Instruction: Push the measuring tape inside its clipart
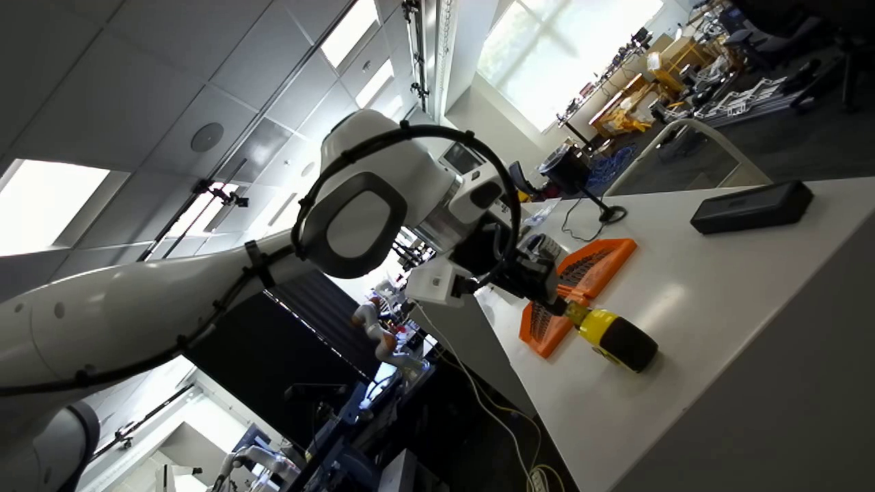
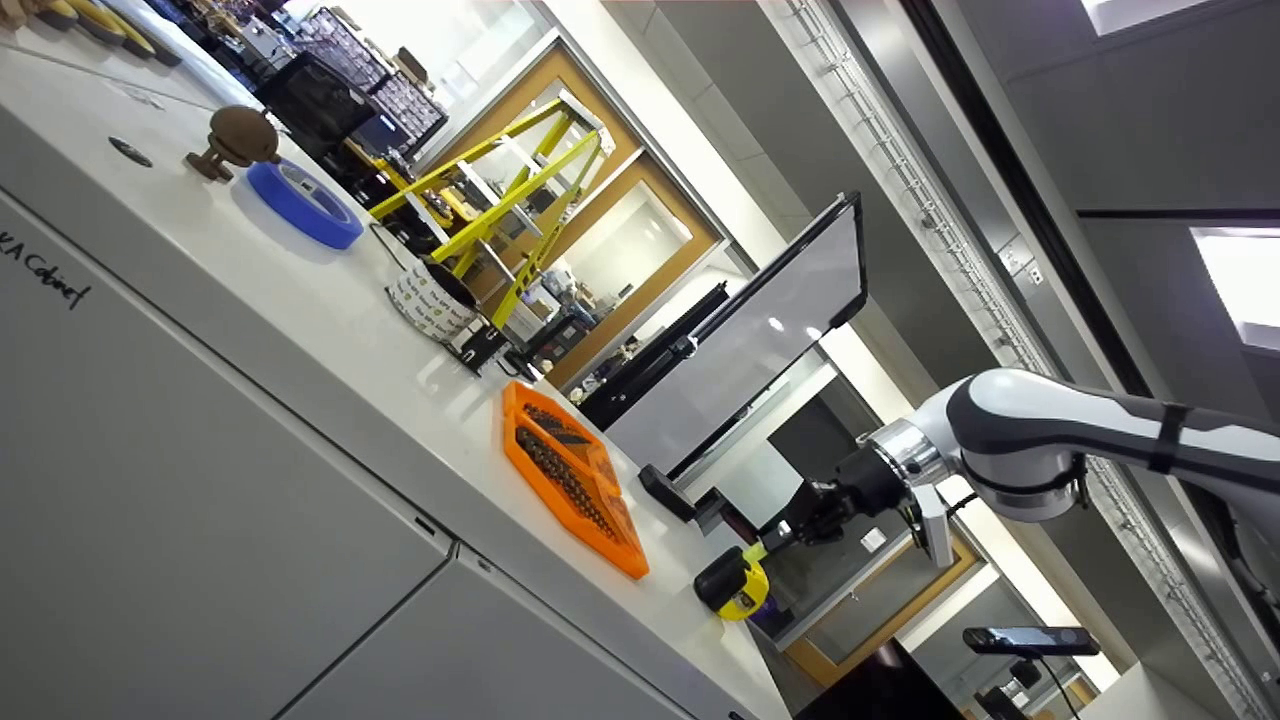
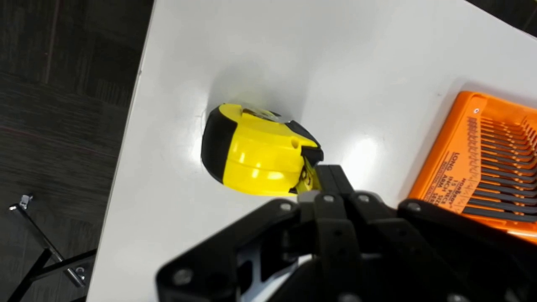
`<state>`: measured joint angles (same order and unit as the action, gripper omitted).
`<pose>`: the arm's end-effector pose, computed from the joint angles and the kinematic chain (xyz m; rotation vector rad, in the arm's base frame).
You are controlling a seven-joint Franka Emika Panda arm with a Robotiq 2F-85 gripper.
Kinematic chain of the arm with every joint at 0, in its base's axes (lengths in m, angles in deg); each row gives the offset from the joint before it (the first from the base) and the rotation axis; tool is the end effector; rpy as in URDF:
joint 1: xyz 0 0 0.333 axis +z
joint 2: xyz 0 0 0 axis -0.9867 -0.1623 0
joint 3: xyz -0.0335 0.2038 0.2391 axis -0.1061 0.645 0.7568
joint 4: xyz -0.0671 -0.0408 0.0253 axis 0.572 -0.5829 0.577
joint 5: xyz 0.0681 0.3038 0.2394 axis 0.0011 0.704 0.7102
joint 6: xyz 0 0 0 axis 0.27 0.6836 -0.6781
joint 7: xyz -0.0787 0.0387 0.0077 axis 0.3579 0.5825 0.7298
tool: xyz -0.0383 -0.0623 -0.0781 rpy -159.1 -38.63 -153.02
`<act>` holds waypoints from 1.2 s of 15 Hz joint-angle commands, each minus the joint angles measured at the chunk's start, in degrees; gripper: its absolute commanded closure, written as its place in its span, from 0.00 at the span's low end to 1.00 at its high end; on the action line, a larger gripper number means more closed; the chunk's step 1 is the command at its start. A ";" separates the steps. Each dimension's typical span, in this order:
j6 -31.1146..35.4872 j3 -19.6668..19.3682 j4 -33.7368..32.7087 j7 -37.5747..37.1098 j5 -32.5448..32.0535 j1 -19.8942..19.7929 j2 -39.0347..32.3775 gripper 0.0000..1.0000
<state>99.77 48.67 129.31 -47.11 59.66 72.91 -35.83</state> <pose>0.4980 -0.1862 0.4553 -2.9835 0.3669 -0.1811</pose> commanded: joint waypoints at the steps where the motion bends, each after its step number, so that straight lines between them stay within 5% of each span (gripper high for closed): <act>1: 0.93 0.83 1.00 -1.04 -0.11 -0.80 -0.02 1.00; 18: 3.70 0.79 4.45 -2.74 -2.97 -1.24 -0.78 1.00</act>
<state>101.28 48.67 132.42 -47.84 58.33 72.75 -36.29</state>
